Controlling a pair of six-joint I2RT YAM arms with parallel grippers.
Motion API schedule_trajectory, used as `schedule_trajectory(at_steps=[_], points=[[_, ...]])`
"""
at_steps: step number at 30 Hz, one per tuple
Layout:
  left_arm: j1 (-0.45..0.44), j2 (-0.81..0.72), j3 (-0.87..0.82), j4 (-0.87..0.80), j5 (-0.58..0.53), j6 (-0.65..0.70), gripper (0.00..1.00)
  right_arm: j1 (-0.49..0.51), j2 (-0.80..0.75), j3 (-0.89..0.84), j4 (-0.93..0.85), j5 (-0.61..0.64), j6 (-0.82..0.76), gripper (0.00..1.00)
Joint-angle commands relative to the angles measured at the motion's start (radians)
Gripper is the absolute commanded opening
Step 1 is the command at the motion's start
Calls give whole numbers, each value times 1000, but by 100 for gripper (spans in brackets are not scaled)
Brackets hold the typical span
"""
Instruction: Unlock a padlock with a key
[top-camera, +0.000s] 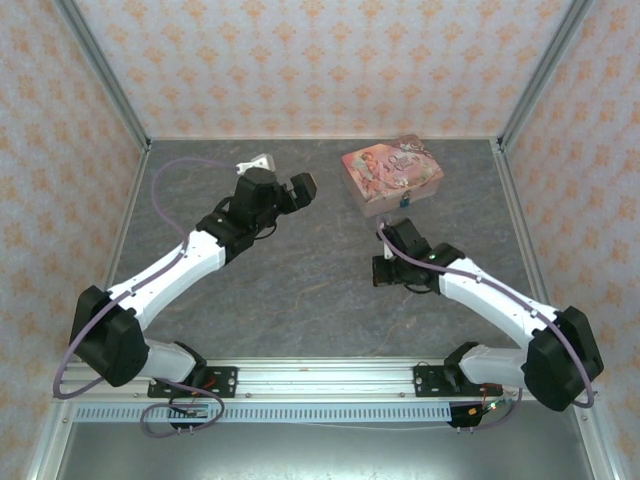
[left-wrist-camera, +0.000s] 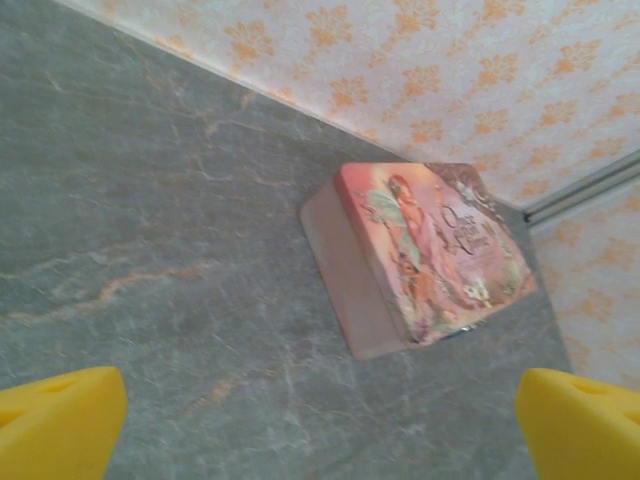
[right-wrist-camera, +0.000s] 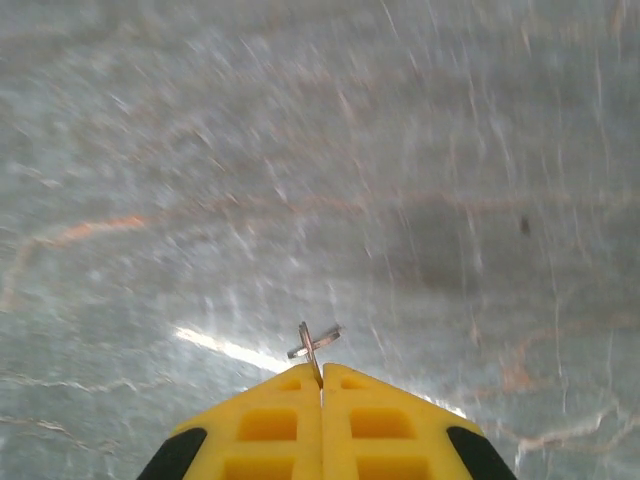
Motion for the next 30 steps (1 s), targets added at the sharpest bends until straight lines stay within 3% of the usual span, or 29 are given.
schedule_trajectory(at_steps=[1, 7, 11, 17, 20, 26, 30], points=[[4, -47, -23, 82, 88, -79, 99, -4, -8, 85, 81, -22, -43, 0], [5, -134, -213, 521, 117, 29, 99, -108, 61, 219, 201, -290, 101, 0], [2, -147, -253, 706, 233, 255, 100, -174, 106, 345, 204, -436, 134, 0], [-35, -146, -254, 790, 325, 616, 100, -246, 161, 555, 102, -615, 116, 0], [-42, -133, -225, 766, 394, 728, 100, -247, 174, 623, 49, -666, 96, 0], [-67, -82, -176, 761, 410, 860, 100, -247, 191, 698, 18, -764, 130, 0], [-72, -47, -136, 761, 444, 902, 92, -248, 194, 715, -1, -792, 139, 0]])
